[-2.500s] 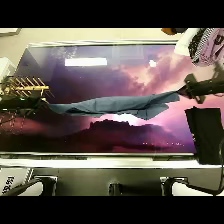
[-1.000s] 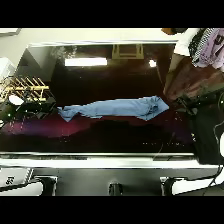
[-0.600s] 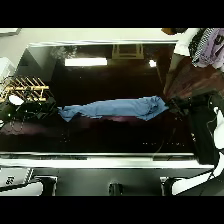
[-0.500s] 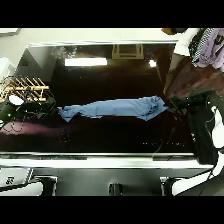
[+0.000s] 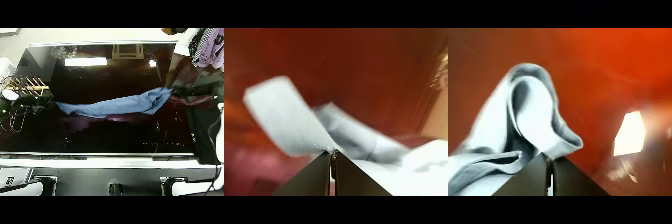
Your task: Fold the clothes and pants, and hang the long-sleeved shirts on hangers.
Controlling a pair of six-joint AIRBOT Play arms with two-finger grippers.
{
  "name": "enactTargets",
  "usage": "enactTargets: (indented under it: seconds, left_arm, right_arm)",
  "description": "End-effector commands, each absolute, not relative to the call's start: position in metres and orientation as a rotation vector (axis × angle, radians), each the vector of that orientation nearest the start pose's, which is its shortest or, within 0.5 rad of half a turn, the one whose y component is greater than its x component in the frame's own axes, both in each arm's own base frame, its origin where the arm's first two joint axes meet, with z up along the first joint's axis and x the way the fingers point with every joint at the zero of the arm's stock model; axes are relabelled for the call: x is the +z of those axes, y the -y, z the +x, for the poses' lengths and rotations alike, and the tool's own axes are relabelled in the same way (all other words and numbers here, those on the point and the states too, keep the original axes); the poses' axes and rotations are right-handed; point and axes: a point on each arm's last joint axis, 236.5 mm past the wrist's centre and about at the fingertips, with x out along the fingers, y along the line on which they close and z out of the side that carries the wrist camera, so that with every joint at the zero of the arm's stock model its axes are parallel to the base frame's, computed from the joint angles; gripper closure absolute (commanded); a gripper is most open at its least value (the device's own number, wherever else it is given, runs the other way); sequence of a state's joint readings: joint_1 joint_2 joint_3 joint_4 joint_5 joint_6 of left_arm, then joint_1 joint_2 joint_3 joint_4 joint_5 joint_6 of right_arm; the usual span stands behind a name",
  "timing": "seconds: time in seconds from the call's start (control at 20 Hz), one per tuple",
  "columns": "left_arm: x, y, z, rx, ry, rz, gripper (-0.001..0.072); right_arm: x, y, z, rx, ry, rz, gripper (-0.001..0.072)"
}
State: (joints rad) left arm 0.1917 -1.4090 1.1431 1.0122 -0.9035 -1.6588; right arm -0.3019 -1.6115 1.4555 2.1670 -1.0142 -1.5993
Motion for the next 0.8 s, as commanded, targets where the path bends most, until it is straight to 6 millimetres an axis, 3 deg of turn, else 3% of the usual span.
enactTargets:
  seconds: [0.0,0.1,0.2,0.3,0.4,0.55,0.75]
  left_arm:
    - [0.085,0.009,0.482,-0.072,-0.903,-0.624,0.0694]
    - [0.171,0.009,0.493,-0.127,-0.737,-0.55,0.0693]
    - [0.261,0.005,0.486,-0.147,-0.56,-0.464,0.0694]
    - [0.338,0.004,0.462,-0.151,-0.398,-0.389,0.0693]
    - [0.398,0.011,0.424,-0.17,-0.279,-0.352,0.0694]
    - [0.444,0.027,0.359,-0.195,-0.201,-0.367,0.0693]
    - [0.46,0.037,0.285,-0.171,-0.194,-0.374,0.0694]
  right_arm:
    - [0.168,0.056,0.522,0.047,-0.646,0.516,0.0689]
    - [0.269,0.06,0.504,0.045,-0.41,0.401,0.0689]
    - [0.357,0.066,0.468,0.002,-0.192,0.281,0.0688]
    - [0.417,0.072,0.422,-0.065,-0.042,0.199,0.0688]
    - [0.454,0.072,0.378,-0.113,0.039,0.16,0.0688]
    - [0.491,0.058,0.319,-0.125,0.13,0.111,0.0687]
    - [0.532,0.04,0.249,-0.129,0.273,0.106,0.0688]
